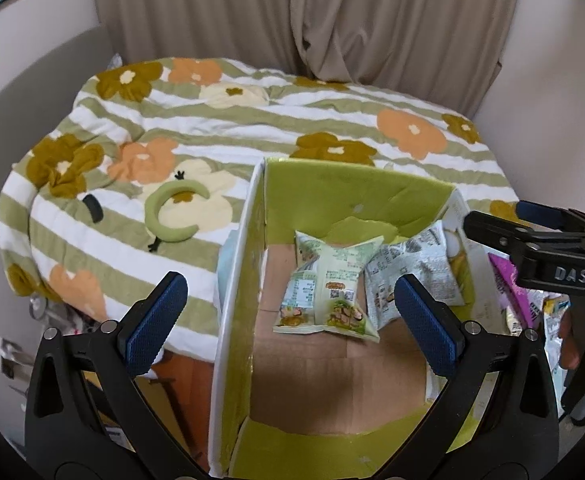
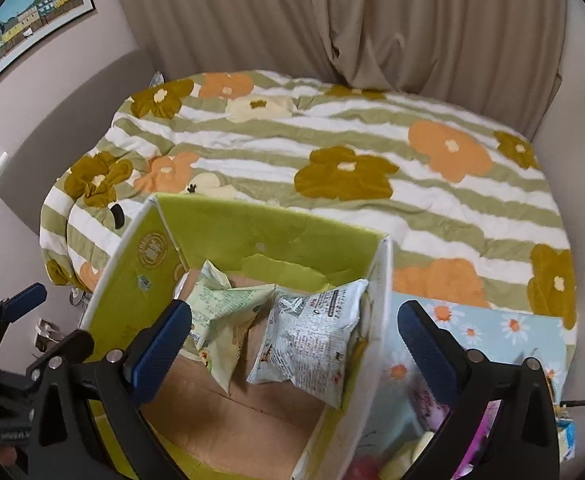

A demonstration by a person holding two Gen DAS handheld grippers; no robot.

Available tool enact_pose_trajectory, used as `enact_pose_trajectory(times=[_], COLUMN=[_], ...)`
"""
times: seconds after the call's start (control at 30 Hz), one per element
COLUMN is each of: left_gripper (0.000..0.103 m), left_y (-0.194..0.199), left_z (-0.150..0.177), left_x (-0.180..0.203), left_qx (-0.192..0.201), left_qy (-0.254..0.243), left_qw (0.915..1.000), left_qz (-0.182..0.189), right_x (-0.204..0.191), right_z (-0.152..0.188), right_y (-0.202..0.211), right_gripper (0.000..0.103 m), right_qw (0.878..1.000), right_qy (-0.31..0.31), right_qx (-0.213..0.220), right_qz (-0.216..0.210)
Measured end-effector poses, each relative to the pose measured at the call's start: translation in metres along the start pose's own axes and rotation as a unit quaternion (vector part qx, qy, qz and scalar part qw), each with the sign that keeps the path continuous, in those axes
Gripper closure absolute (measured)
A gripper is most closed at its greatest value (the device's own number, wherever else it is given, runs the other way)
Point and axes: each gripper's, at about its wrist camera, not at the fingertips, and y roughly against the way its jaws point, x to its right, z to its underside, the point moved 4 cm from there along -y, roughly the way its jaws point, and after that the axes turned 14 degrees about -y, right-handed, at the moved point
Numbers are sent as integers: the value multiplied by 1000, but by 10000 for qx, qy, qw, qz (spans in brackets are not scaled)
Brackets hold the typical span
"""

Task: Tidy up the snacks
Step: 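Lower white printed bag into the box and open right tool, then grasp pink marshmallow bag with left tool while right tool grasps pink Oishi bag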

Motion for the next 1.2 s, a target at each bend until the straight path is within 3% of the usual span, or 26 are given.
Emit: enact_pose_trajectory(times=[0.27, 0.4, 0.67, 0.9, 1.2], left_gripper=[1, 1, 1, 1, 1], left_y=[44, 62, 97, 118, 113], left_z=[-3, -1, 19, 49, 98], left_x=[17, 37, 99, 174, 271], left_qx=[382, 468, 626, 627, 361], left_qy=[-180, -374, -576, -504, -717], left_qw=[9987, 9972, 9945, 9955, 9963], left_qz=[282, 443, 612, 507, 317], right_x=[5, 15, 79, 143, 216], right_z=[14, 26, 60, 105, 170], right_y=[66, 98, 164, 193, 204], right_gripper=[0, 0, 0, 0, 0], right_qw=[9981, 9963, 9892, 9896, 9931], right_qy=[-304, -450, -918, -974, -925], right_qx=[470, 719, 1143, 1059, 703], right_qz=[-245, -140, -62, -4, -136])
